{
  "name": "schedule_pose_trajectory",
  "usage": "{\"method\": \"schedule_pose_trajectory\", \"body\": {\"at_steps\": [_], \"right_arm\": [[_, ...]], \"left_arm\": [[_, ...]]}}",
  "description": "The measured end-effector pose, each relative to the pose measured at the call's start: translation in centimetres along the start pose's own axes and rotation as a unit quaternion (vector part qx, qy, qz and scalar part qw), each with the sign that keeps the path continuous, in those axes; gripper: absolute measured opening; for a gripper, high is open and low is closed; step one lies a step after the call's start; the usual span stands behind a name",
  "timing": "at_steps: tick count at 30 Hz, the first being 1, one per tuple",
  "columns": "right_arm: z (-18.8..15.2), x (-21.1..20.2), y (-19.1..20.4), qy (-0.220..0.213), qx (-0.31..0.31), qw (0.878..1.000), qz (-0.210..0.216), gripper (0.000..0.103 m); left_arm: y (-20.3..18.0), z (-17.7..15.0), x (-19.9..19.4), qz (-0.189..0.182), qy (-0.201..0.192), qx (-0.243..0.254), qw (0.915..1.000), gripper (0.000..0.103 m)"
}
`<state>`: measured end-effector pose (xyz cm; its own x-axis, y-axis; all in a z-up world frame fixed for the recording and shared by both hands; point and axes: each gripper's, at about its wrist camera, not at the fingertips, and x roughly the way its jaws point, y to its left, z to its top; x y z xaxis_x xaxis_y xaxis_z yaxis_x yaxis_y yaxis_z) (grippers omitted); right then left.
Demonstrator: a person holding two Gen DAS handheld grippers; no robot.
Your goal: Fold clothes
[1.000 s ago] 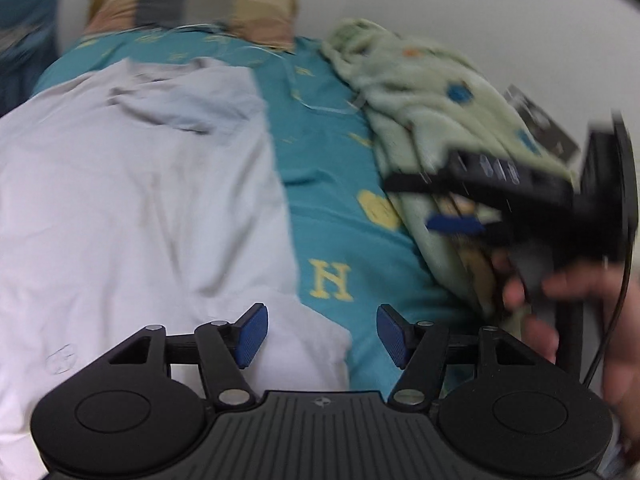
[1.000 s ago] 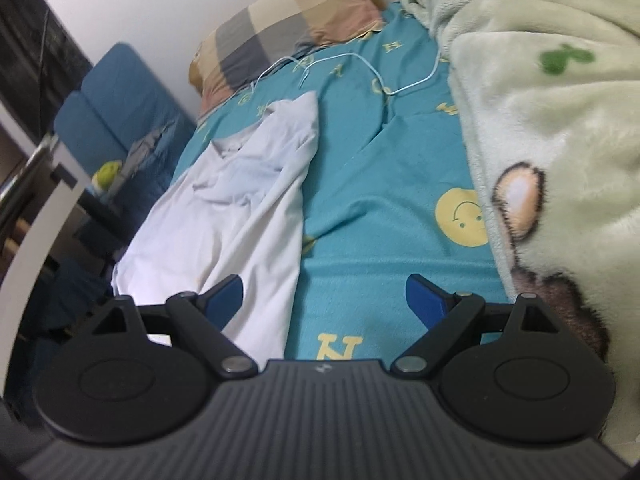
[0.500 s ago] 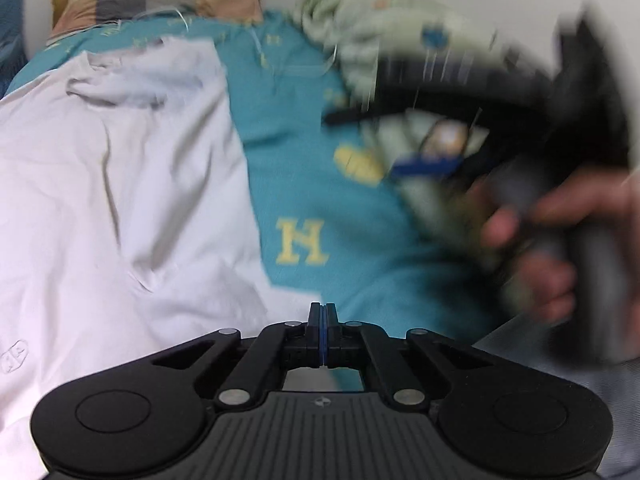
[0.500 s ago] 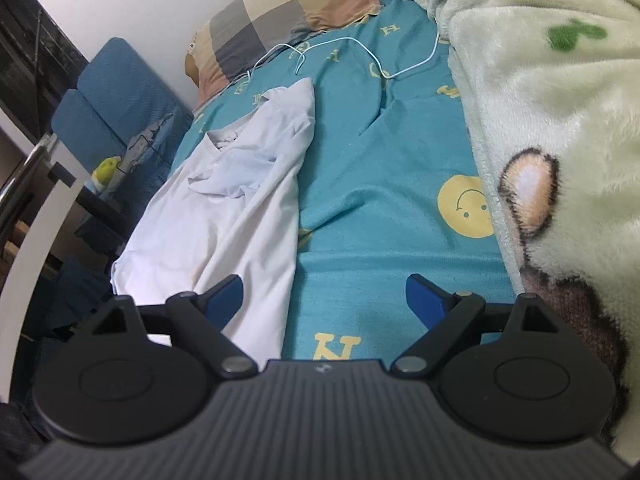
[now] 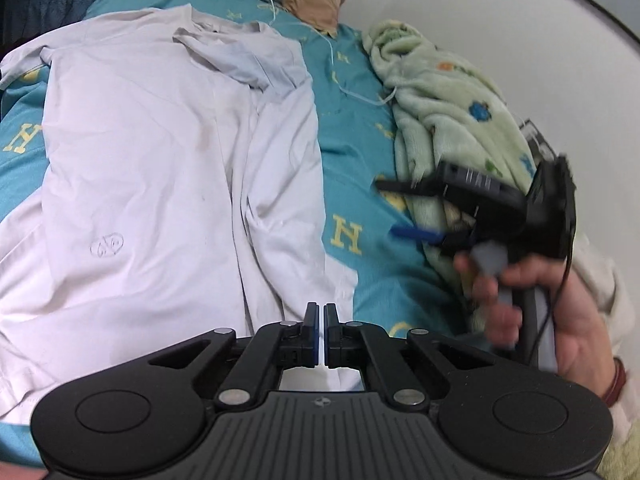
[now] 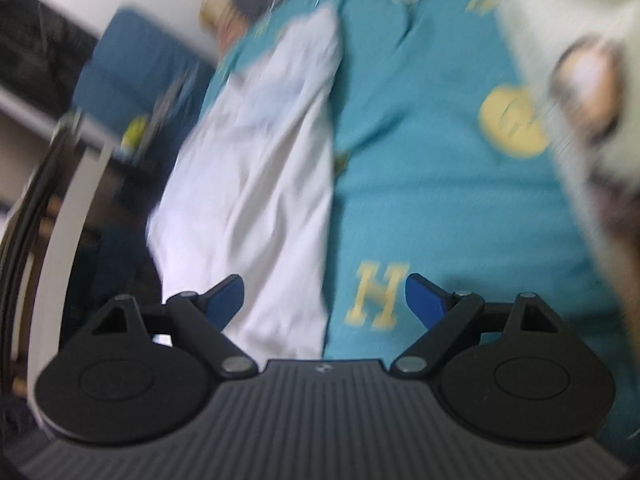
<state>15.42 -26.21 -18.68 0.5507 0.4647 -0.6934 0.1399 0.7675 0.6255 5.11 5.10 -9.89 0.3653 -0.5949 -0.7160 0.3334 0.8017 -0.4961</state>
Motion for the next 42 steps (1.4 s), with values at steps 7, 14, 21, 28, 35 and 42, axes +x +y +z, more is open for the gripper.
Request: {"method": "schedule_pose_trajectory", "body": {"at_steps": [7,14,21,28,35,42], "right_arm": [[-1.5,3.1,2.8,0.099,-0.095,0.990,-0.021,0.070],[-3.5,3.6,6.2,0.141,-0.191,0.969,-0.062,0.007],[-7.9,-0.8,11.8,0.132,-0.310,0.939,-0.068,0.005],[-14.0,3.4,14.7,0.182,-0.357,0.914,-0.065,0.005],[-11.1,2.2,12.9,0.198,-0.285,0.938,0.000,0.015],[-3.3,-2.2,8.1,0.111,-0.162,0.978,0.071,0.063]], "left_arm": [[2.0,0.9,-0.4,0.009,-0.034,-0.035,0.9988,0.018],[4.8,1.9,-1.8,-0.010,-0.071,-0.098,0.9926,0.023],[5.9,2.4,-3.4,-0.035,-0.101,-0.123,0.9867,0.023],[5.8,1.9,-4.1,-0.030,-0.104,-0.115,0.9875,0.024],[5.8,1.5,-4.0,-0.018,-0.095,-0.109,0.9893,0.034],[4.3,0.9,-3.7,-0.011,-0.090,-0.097,0.9911,0.041]]}}
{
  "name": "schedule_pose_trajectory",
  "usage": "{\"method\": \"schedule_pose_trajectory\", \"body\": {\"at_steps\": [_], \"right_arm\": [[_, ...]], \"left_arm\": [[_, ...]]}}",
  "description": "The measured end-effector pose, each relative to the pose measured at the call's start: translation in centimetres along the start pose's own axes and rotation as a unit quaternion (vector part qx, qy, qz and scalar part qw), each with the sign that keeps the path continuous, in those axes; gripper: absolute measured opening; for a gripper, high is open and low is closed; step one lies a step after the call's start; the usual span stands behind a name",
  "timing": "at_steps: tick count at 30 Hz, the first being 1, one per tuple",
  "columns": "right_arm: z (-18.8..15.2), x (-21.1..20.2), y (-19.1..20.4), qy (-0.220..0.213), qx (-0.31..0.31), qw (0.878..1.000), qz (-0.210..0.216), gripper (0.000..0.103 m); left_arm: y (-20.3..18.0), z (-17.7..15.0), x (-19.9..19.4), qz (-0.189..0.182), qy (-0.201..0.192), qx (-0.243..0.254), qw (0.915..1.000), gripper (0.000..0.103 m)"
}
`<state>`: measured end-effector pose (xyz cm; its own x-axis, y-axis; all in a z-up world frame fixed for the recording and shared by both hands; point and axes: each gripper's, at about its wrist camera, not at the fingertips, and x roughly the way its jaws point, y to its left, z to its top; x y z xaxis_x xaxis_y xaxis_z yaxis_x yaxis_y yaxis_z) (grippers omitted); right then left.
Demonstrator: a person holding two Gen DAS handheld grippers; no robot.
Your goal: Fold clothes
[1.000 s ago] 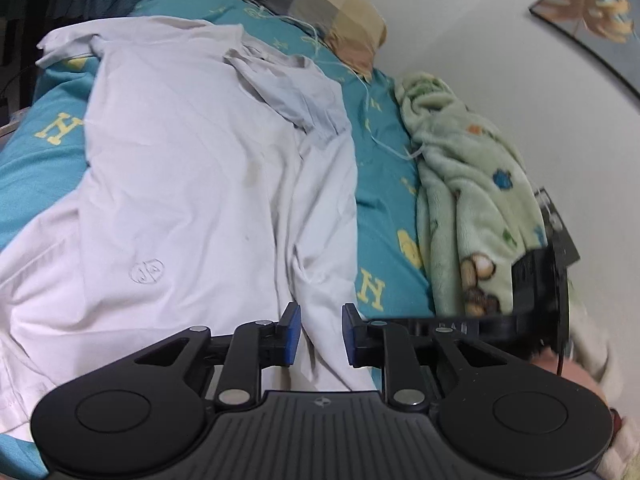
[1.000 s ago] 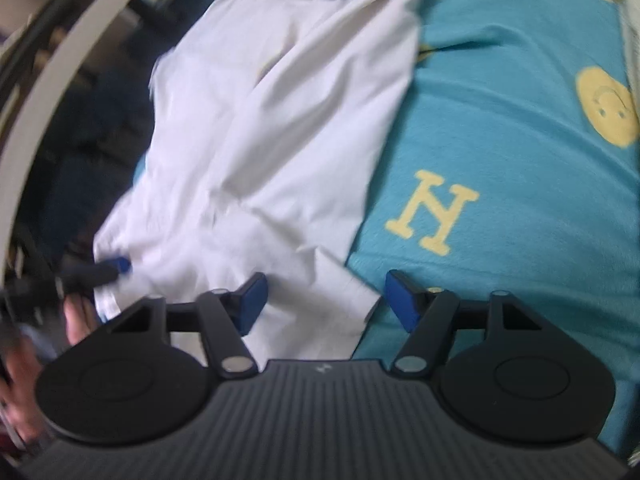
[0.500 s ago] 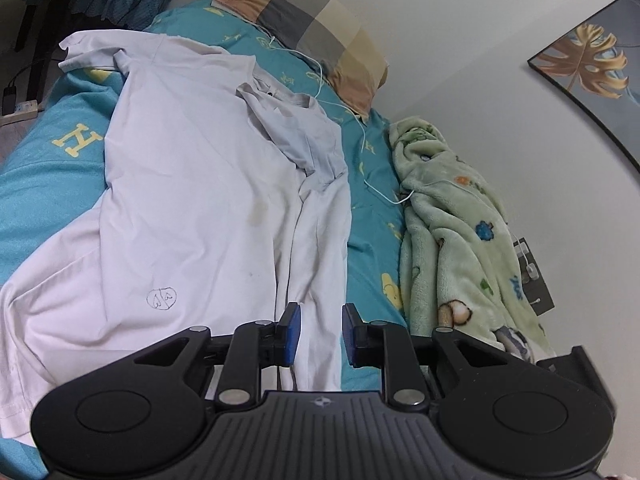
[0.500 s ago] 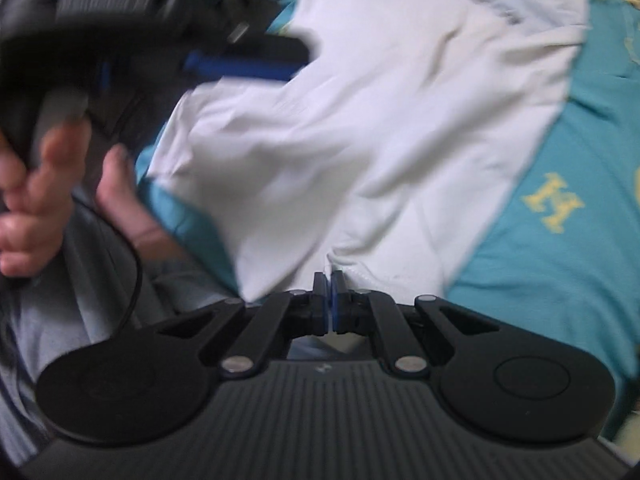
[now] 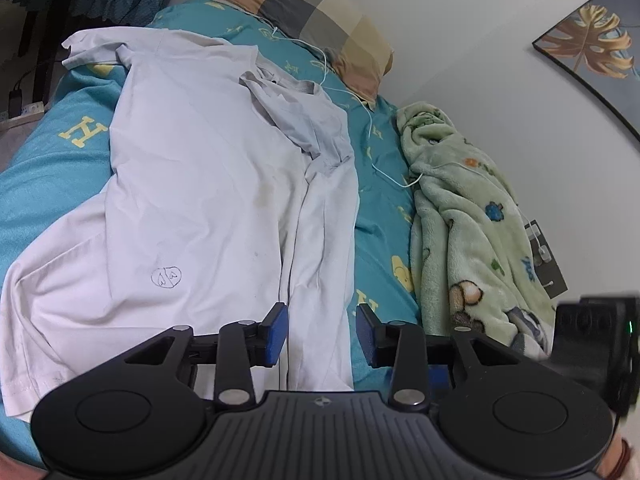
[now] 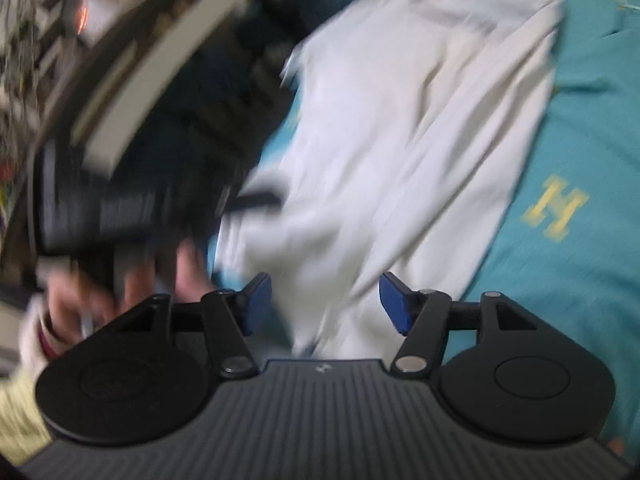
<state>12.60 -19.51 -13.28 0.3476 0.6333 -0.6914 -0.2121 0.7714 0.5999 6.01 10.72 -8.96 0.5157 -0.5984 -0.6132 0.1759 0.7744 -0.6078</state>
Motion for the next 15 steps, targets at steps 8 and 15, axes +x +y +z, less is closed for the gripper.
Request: {"method": "schedule_pose_trajectory", "body": {"at_steps": [8,15], "right_arm": [[8.6,4.3,-11.0,-0.098,0.203,0.971,-0.076,0.064],[10.3,9.1,-11.1,-0.118,0.132,0.980,-0.096,0.049]], "left_arm": [[-0.1,-0.3,1.1,0.029,0.004,0.001,0.9996,0.042],[1.0,0.2,1.9,0.035,0.008,-0.027,0.9990,0.043]]}}
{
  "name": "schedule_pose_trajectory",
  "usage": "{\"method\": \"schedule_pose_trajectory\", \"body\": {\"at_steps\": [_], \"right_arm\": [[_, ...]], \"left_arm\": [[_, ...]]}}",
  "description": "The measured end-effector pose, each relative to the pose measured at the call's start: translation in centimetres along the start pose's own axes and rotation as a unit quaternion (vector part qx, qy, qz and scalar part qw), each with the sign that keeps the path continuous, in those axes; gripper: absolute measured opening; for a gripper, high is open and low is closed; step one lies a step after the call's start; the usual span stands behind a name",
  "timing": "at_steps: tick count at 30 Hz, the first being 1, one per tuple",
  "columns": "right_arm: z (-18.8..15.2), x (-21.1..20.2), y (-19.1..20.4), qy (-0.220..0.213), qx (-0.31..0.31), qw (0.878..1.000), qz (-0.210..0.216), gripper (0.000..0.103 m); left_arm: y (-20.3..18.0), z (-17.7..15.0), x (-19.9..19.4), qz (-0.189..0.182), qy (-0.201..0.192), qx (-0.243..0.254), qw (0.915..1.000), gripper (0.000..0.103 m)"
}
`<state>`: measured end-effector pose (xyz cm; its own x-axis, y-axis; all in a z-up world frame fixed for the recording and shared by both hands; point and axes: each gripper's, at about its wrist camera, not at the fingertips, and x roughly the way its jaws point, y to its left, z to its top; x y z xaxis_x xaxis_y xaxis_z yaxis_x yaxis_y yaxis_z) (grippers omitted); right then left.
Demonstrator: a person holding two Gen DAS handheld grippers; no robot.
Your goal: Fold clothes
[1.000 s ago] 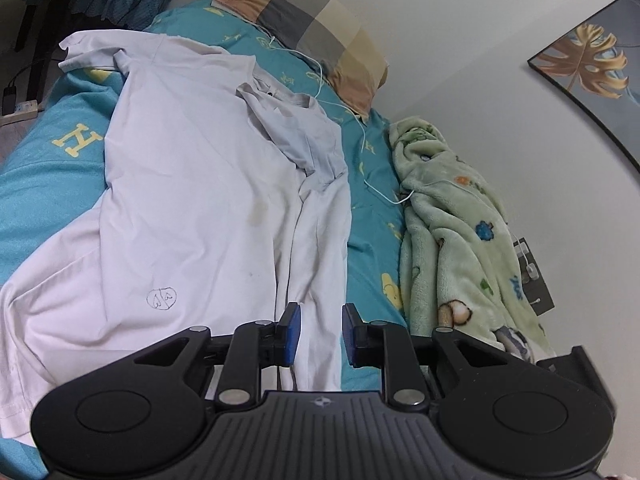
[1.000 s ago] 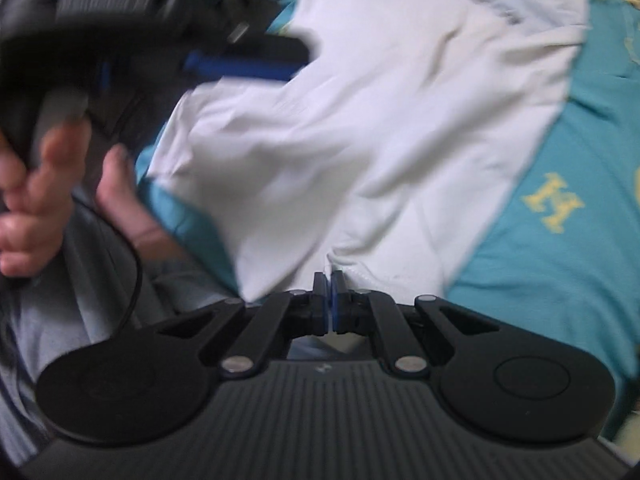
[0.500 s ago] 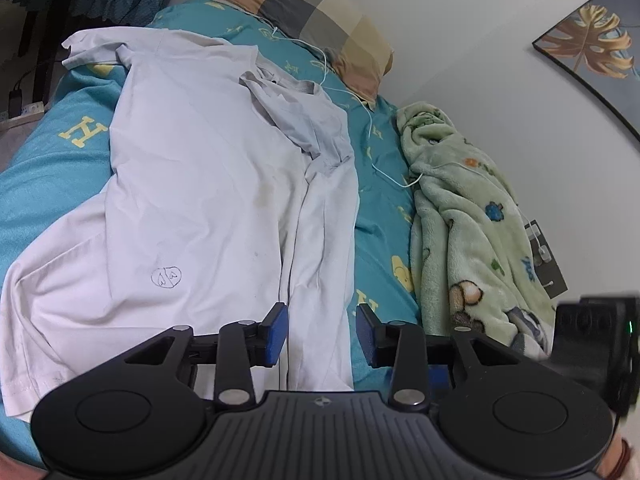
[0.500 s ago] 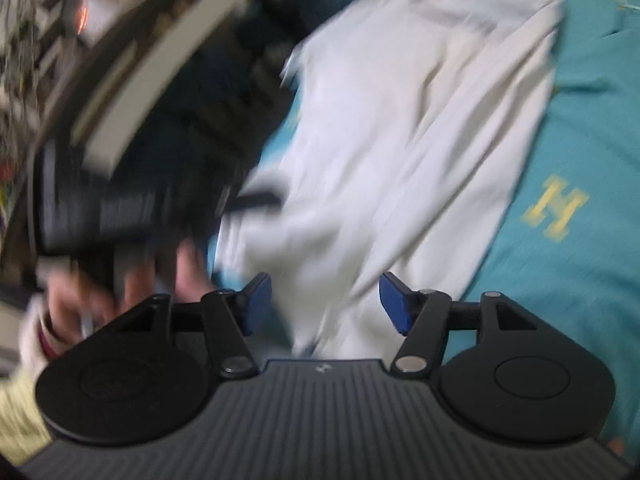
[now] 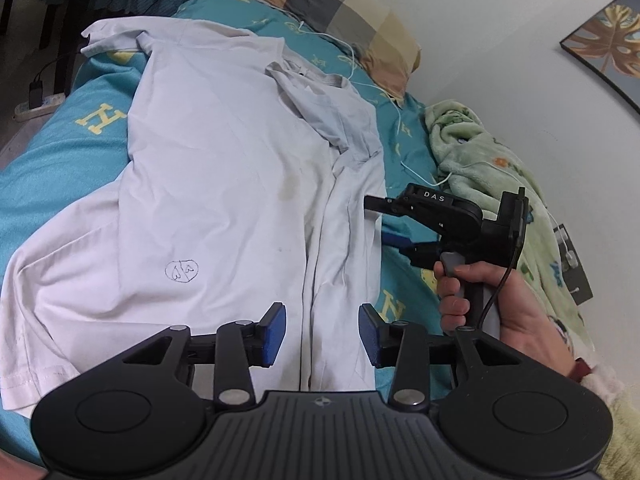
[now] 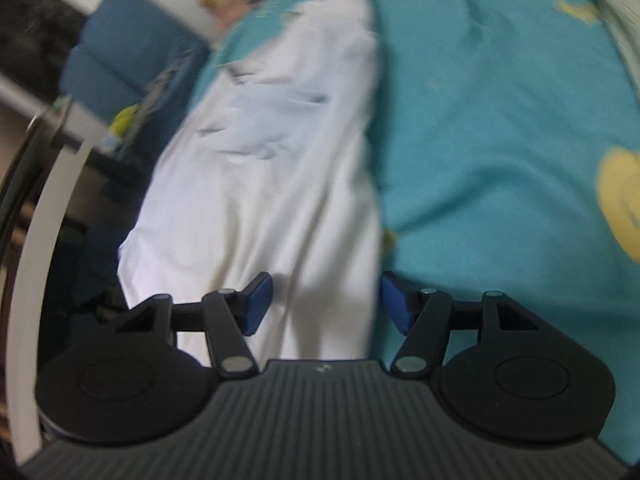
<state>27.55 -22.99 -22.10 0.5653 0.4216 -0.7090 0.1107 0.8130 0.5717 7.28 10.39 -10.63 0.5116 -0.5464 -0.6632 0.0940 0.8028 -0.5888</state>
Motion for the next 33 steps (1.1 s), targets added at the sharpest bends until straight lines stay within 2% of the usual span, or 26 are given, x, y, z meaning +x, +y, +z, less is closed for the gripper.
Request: {"method": "schedule_pose_trajectory", "body": {"at_steps": [1,2,3,8,11,14,17,20,22,24,26,27,29,33], "right_arm": [[0.0,0.3,0.5,-0.001,-0.017,1.000,-0.007,0.037],[0.0,0.5,0.9,-0.001,-0.031,0.999,-0.017,0.013],[-0.1,0.6,1.1,-0.003,-0.036,0.999,-0.029,0.009],[0.4,0.9,1.5,-0.025,-0.068,0.995,-0.066,0.007],[0.4,0.7,1.3,-0.027,-0.074,0.994,-0.070,0.007],[0.2,-0.7,1.3,-0.039,-0.055,0.995,-0.074,0.011],[-0.2,-2.8,0.8,-0.052,-0.017,0.996,-0.066,0.011],[-1.4,-5.1,0.7,-0.062,-0.001,0.996,-0.065,0.014],[-2.5,-6.4,1.0,-0.064,-0.007,0.995,-0.078,0.028],[-3.6,-7.4,1.5,-0.071,-0.019,0.994,-0.082,0.049],[-4.4,-8.1,1.8,-0.079,-0.016,0.994,-0.075,0.063],[-4.7,-8.4,1.9,-0.084,-0.010,0.994,-0.070,0.068],[-5.2,-8.5,2.2,-0.087,-0.008,0.994,-0.059,0.068],[-5.2,-6.7,2.8,-0.065,-0.031,0.996,-0.058,0.067]], "left_arm": [[0.1,0.1,0.1,0.000,0.000,-0.004,1.0000,0.043],[0.2,0.3,0.2,-0.001,0.000,-0.007,1.0000,0.044],[0.3,0.5,0.3,-0.003,-0.002,-0.011,0.9999,0.044],[1.3,1.5,0.6,-0.009,-0.010,-0.036,0.9993,0.045],[2.6,2.6,0.4,-0.013,-0.024,-0.069,0.9972,0.047],[5.0,5.0,-0.3,-0.013,-0.056,-0.126,0.9903,0.051],[8.5,8.4,-0.6,0.000,-0.087,-0.206,0.9746,0.054],[12.9,11.2,0.3,-0.012,-0.117,-0.305,0.9452,0.056],[15.8,12.7,1.3,-0.027,-0.130,-0.363,0.9220,0.056],[17.9,14.0,2.4,-0.022,-0.143,-0.391,0.9090,0.056],[19.5,15.2,3.3,-0.008,-0.163,-0.402,0.9009,0.056],[20.2,15.7,3.8,-0.003,-0.170,-0.406,0.8979,0.056],[21.5,16.8,5.0,0.002,-0.180,-0.412,0.8929,0.055],[23.6,18.8,6.4,0.024,-0.211,-0.411,0.8866,0.052]]}}
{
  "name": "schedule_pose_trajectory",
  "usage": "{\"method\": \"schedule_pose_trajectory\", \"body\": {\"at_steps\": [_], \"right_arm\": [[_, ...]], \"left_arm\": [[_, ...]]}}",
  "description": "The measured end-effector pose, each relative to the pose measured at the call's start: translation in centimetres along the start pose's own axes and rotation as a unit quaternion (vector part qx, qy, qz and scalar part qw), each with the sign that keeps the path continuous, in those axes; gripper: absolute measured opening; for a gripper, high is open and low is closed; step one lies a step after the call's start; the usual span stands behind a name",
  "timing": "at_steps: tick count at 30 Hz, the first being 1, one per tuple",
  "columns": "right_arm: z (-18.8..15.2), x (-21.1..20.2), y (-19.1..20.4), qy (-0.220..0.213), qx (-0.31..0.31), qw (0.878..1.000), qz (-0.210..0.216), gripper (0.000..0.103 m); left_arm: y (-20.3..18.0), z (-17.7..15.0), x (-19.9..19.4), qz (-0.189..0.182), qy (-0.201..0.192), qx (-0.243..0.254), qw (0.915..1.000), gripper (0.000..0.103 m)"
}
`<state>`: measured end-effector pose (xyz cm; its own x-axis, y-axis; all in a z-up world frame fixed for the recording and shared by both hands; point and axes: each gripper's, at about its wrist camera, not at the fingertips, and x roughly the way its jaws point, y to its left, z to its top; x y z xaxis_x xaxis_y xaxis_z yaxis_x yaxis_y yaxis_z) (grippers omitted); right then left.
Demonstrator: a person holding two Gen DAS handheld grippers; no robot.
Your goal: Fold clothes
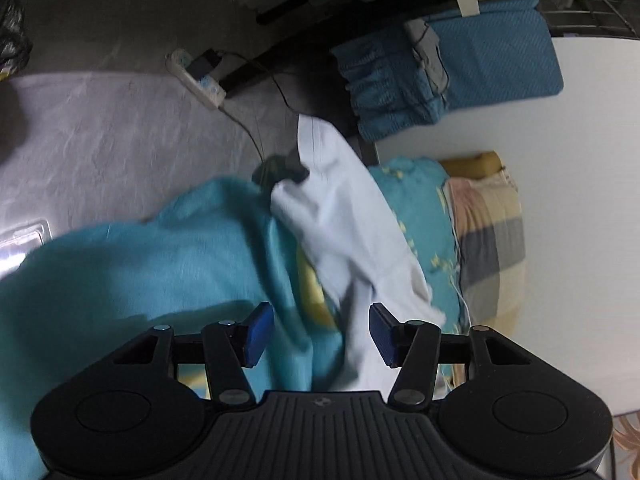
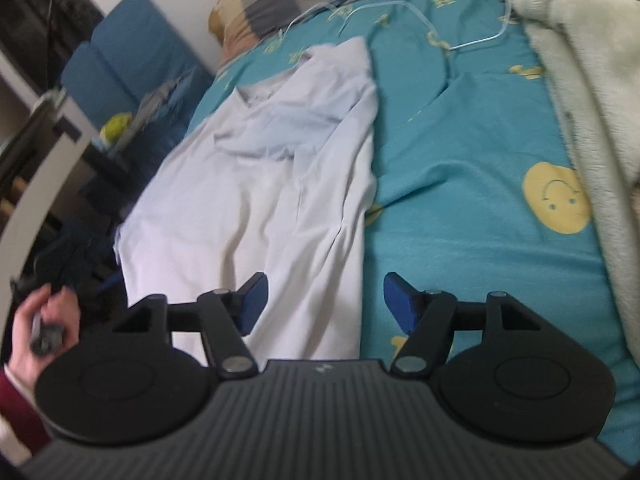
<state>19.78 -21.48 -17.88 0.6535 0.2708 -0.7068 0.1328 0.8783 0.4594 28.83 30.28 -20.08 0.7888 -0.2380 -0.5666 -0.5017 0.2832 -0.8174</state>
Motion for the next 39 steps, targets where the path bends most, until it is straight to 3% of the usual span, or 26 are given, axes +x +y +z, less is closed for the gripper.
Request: {"method": "schedule_pose_trajectory", "body": {"at_steps": [4,8,10,11,13,17,19,22,24,26,29,32,36,39], "right_arm": [[0.4,1.8,-0.2,0.018,0.007,1.000,0.012,0.067],[0.6,3.0,-0.4,0.034,0.017,0.999,0.024,0.067],[0.4,3.4,-0.4,0.043,0.018,0.998,0.028,0.067],[0.2,3.6,-0.4,0.047,0.020,0.998,0.030,0.067],[0.1,3.9,-0.4,0.054,0.025,0.998,0.031,0.067],[0.1,3.9,-0.5,0.054,0.034,0.998,0.029,0.067],[0.2,3.7,-0.4,0.050,0.039,0.998,0.030,0.067],[0.4,3.5,-0.3,0.044,0.039,0.998,0.034,0.067],[0.5,3.4,-0.5,0.040,0.038,0.998,0.028,0.067],[0.7,3.3,-1.0,0.036,0.047,0.998,0.023,0.067],[1.1,2.9,-1.7,0.028,0.065,0.997,0.027,0.067],[1.4,2.6,-2.1,0.020,0.078,0.996,0.033,0.067],[1.7,2.0,-2.7,0.009,0.094,0.995,0.042,0.067],[1.9,1.9,-3.5,0.006,0.110,0.993,0.045,0.068]], "left_arm": [[0.5,1.8,1.6,-0.011,-0.020,-0.010,0.9997,0.050],[-0.3,3.1,2.8,-0.014,-0.028,0.023,0.9992,0.036],[-0.7,3.2,3.4,-0.016,-0.024,0.032,0.9991,0.024],[-0.9,3.3,3.6,-0.017,-0.022,0.035,0.9990,0.012],[-1.3,3.5,3.6,-0.014,-0.035,0.050,0.9981,0.004],[-2.7,3.3,2.6,-0.013,-0.070,0.092,0.9932,0.002],[-4.5,3.1,1.9,-0.012,-0.083,0.139,0.9867,0.002],[-8.6,1.8,0.8,-0.004,-0.106,0.242,0.9646,0.002],[-11.9,-0.1,0.6,0.004,-0.119,0.312,0.9426,0.002],[-15.5,-2.8,0.7,0.010,-0.123,0.383,0.9154,0.002],[-20.7,-8.4,1.6,0.008,-0.115,0.485,0.8668,0.002],[-24.8,-14.8,2.8,-0.010,-0.083,0.560,0.8245,0.002],[-26.6,-23.3,5.7,-0.029,-0.028,0.619,0.7847,0.002],[-25.6,-28.3,8.8,-0.025,0.016,0.642,0.7657,0.003]]}}
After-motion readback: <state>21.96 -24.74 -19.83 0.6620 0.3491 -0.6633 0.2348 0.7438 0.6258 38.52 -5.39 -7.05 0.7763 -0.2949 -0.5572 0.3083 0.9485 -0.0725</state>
